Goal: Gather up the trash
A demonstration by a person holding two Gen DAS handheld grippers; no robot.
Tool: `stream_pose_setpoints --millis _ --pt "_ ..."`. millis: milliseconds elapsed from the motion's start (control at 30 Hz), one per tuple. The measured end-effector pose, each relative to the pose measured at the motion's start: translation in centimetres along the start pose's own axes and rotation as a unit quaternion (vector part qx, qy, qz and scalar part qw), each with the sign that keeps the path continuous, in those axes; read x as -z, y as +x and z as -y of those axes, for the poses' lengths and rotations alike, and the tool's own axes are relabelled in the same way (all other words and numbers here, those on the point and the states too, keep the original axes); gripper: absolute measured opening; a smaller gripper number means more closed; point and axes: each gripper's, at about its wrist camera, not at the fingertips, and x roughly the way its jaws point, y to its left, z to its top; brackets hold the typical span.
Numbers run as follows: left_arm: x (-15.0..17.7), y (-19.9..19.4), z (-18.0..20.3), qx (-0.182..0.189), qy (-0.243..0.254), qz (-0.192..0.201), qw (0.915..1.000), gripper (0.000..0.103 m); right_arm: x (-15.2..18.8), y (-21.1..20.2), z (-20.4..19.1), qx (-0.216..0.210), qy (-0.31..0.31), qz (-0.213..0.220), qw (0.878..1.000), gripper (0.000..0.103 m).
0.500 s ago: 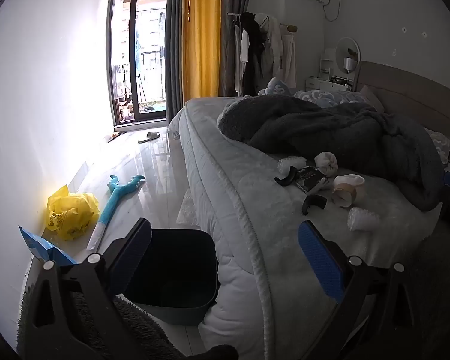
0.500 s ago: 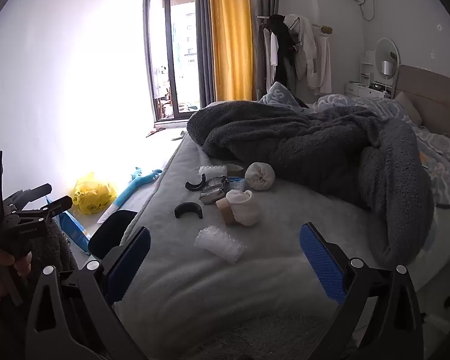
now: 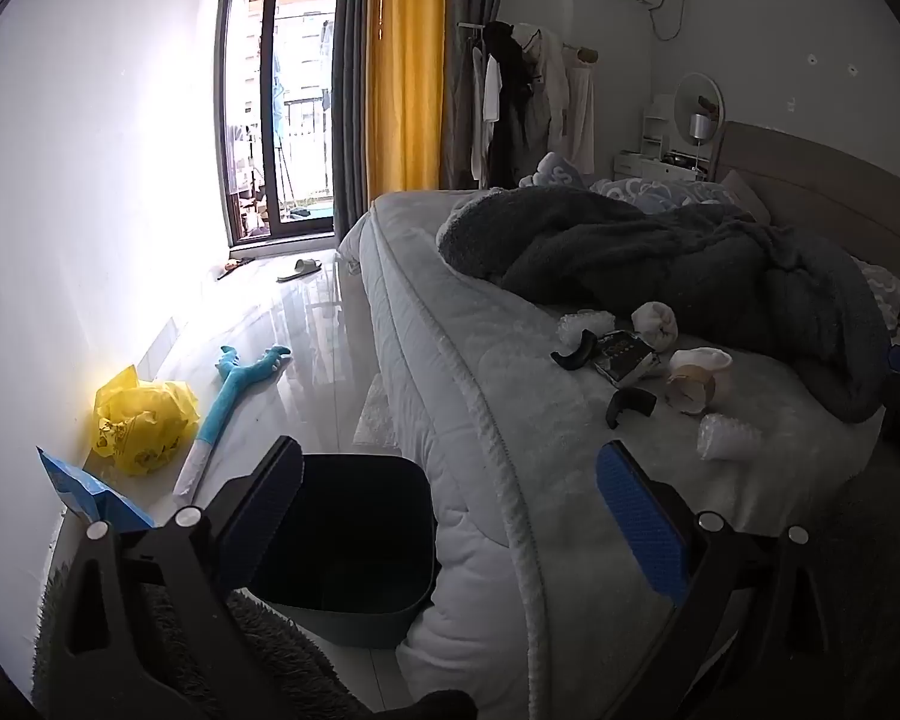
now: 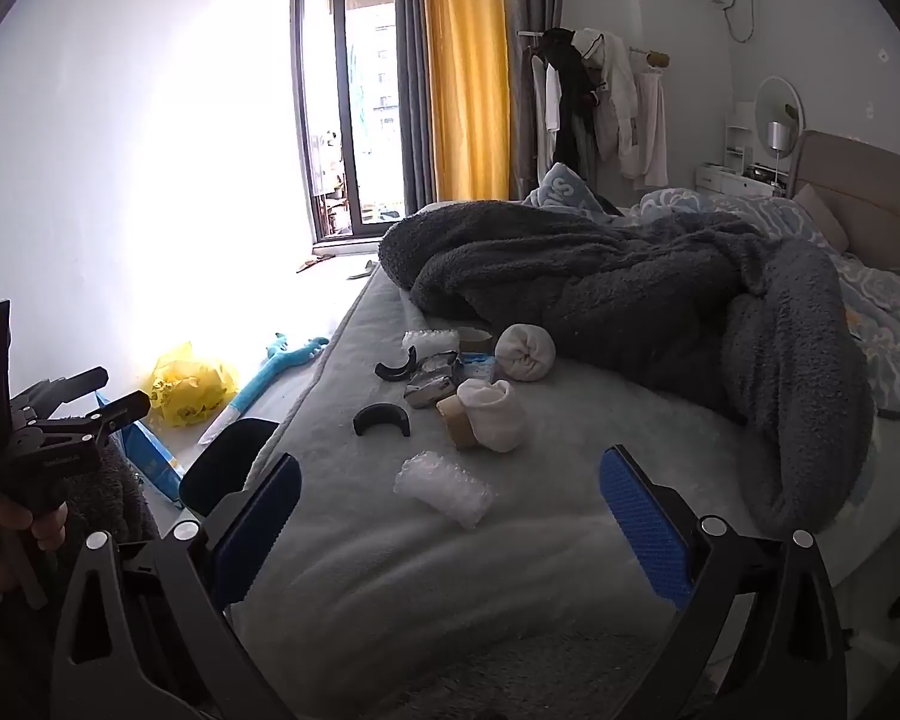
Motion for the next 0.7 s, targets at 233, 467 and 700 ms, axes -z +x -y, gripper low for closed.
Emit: stream_pose_setpoints --millis 233,467,700 --pt "-0.02 0.04 -0.06 0.001 -0.001 -0.001 1.0000 0.100 -0.03 -0.01 0.07 0.000 0.001 -0.001 1.000 0.100" --pt "0.16 0.22 -0.26 0.001 -0.001 -0.002 1.0000 0.100 -0.07 0.00 0.09 -0.001 0.001 -0.002 1.000 0.100" --pt "0.48 0.41 -0.11 0.001 0.001 -0.004 1.0000 0.100 -0.03 0.06 0.07 -0.001 0.001 -0.002 1.000 0.100"
